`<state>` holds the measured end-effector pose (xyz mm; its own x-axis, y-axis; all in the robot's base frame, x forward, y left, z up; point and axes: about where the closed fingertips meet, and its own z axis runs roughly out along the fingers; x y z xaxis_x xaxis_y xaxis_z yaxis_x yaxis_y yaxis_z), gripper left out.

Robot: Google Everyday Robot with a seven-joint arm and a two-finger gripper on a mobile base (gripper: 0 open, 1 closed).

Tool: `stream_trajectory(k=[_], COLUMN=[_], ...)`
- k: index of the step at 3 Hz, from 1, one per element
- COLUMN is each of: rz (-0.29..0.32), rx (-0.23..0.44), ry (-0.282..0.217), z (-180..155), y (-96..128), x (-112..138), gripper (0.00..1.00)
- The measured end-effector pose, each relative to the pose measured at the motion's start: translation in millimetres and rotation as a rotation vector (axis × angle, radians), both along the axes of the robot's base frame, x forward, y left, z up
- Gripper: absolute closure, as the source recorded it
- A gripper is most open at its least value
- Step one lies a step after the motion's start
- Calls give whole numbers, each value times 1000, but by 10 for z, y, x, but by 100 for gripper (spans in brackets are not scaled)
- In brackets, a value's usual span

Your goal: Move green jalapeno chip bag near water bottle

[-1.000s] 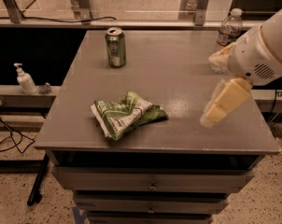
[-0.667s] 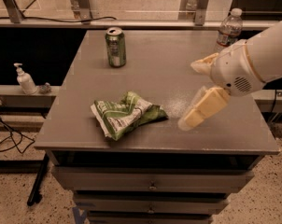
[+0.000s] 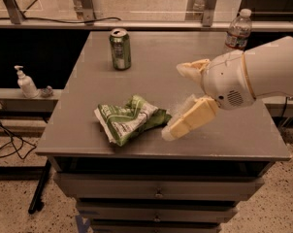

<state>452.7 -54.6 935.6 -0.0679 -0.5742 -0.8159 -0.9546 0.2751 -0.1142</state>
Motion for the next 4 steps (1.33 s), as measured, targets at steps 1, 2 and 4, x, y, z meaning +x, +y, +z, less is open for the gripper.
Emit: stream_trajectory(k=[1,2,4], rz=[16,52,167], rx=[4,26,6], ry=[-6,-43,-170], z=[2,-169,-591], y=[-15,-15,283], x=[-5,-50,74], gripper=[0,0,0])
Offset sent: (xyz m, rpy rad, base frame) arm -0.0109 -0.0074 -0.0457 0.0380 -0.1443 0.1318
